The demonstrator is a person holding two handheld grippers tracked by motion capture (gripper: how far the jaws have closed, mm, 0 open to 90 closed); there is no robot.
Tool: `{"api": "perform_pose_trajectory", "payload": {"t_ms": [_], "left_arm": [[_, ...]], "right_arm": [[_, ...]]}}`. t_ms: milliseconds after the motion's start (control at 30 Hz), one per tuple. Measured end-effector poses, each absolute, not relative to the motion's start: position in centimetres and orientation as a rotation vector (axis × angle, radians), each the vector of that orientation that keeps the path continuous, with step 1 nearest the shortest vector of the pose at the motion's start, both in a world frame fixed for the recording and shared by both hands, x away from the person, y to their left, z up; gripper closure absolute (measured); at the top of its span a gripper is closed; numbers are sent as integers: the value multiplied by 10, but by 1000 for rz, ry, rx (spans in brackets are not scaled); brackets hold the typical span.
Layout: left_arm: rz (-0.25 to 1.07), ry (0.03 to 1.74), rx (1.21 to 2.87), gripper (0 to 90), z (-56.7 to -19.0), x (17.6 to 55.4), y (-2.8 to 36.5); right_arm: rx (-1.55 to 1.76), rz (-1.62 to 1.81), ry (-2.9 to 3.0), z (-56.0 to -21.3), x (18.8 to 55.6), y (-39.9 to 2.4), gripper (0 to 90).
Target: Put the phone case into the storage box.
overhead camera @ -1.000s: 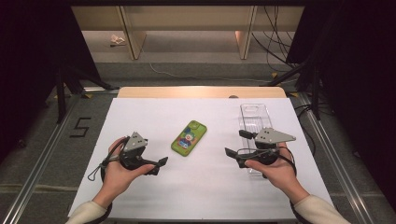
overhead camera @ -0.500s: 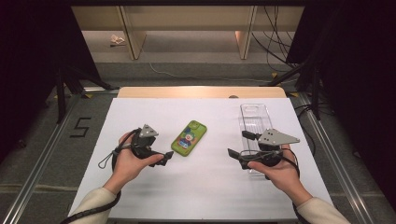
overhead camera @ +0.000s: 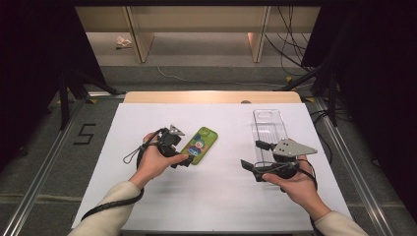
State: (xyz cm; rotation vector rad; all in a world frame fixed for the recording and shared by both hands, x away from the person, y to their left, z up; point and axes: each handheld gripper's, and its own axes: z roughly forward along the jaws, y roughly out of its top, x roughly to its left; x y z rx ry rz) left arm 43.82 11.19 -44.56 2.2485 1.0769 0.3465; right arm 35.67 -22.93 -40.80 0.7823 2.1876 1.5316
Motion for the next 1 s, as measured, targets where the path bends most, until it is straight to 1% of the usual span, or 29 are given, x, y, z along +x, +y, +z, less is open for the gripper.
{"api": "perform_pose_trajectory", "payload": {"t_ms": [467,600,833,1000], "left_arm": [[304,1154,2330,0,-454,469,86],[274,1154,2372,0,-457,475,78],[259,1172,2429,0,-462,483,67],[232,1187,2447,0,-464,487,61]], "right_arm": [[781,1538,2189,-408,355,-230,158],[781,1540,2187,-408,355,-229,158],[784,1545,2189,-408,355,-230,158],[785,1545,2189,-408,355,-230,159]]}}
